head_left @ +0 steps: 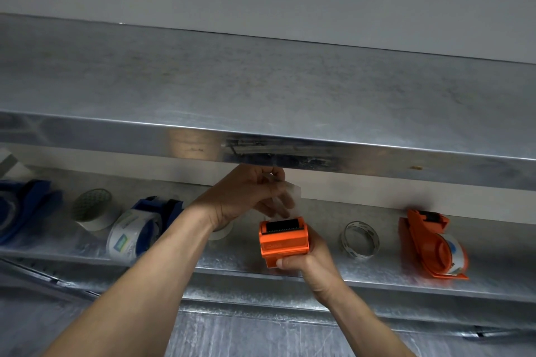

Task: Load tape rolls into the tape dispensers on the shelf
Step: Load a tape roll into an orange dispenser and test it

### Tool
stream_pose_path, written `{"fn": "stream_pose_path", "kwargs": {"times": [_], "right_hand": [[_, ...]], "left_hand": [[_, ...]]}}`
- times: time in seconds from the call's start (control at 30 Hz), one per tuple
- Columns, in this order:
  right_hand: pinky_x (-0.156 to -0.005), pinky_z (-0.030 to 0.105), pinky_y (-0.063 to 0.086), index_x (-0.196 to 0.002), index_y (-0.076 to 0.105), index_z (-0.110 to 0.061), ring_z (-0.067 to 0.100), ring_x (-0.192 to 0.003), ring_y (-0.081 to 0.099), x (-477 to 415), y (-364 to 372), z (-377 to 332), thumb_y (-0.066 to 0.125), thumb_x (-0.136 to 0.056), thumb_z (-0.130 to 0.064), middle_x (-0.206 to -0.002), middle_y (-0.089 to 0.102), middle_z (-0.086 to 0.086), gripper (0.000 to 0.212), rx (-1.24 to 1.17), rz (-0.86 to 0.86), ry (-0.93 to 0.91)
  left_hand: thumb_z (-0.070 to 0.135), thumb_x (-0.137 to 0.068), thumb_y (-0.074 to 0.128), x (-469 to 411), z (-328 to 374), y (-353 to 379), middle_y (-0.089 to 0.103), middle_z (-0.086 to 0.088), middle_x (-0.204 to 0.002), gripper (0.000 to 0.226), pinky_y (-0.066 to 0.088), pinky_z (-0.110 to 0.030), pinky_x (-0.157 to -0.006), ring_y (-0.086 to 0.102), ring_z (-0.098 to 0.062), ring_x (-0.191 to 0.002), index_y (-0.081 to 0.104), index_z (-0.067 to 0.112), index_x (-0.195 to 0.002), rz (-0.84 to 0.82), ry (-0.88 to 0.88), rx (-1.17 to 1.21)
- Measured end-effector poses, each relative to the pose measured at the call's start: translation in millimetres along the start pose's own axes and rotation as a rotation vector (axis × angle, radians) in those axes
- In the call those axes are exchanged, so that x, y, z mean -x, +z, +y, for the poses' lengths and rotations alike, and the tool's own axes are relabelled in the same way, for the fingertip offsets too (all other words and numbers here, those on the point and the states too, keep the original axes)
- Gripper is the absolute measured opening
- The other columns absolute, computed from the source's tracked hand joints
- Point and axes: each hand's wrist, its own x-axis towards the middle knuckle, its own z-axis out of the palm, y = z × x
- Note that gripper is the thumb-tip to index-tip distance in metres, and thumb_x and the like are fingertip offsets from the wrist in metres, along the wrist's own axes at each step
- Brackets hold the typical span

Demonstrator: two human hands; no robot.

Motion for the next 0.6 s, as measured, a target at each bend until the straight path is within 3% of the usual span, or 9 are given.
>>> {"fn": "stream_pose_path", "kwargs": {"times": [0.23, 0.43, 0.6], "right_hand": [[-0.065, 0.029, 0.057, -0.106, 0.065, -0.009, 0.02, -0.08, 0.072, 1, 0, 2, 0.073, -0.044, -0.001, -0.088, 0.077, 0.01, 0.063, -0.035, 0.014, 0.006], [-0.063, 0.024, 0.055, -0.103, 0.065, -0.01, 0.015, -0.076, 0.072, 3, -3, 0, 0.072, -0.044, -0.001, -0.082, 0.076, 0.004, 0.06, -0.043, 0.012, 0.011], [-0.071, 0.031, 0.055, -0.103, 0.067, -0.009, 0.023, -0.083, 0.072, 2, -5, 6, 0.074, -0.044, -0.004, -0.085, 0.077, 0.008, 0.06, -0.054, 0.048, 0.02]], "left_hand": [[0.012, -0.098, 0.054, 1, 9, 12, 0.076, -0.014, -0.092, 0.01, 0.055, -0.034, -0.066, 0.074, -0.031, -0.083, 0.056, 0.011, -0.087, -0.038, 0.038, -0.056], [0.011, -0.098, 0.053, 1, 6, 11, 0.075, -0.014, -0.09, 0.008, 0.056, -0.048, -0.076, 0.073, -0.034, -0.08, 0.058, 0.004, -0.097, 0.009, 0.071, -0.017], [0.007, -0.097, 0.053, 3, 6, 9, 0.075, -0.014, -0.083, 0.009, 0.054, -0.046, -0.075, 0.072, -0.037, -0.076, 0.059, 0.005, -0.09, 0.068, 0.088, 0.052]]}}
